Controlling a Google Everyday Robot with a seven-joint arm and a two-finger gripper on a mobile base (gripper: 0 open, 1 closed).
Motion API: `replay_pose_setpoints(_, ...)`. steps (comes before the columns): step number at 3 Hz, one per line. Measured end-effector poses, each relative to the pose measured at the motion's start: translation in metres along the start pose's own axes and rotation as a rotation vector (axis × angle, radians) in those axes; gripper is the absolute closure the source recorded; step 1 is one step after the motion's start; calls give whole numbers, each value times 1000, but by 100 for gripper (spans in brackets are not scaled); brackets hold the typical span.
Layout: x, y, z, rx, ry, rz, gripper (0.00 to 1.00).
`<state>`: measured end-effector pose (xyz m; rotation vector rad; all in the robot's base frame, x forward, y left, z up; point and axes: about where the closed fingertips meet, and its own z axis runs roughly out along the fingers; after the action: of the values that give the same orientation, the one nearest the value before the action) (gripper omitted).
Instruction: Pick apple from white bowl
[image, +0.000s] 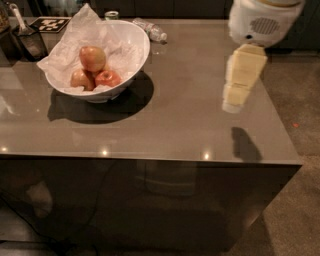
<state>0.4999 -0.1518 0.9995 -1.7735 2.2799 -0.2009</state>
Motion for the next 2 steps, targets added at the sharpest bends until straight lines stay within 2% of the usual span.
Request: replay_pose_setpoints(2,-21,-10,-2,38,-52,-18,0)
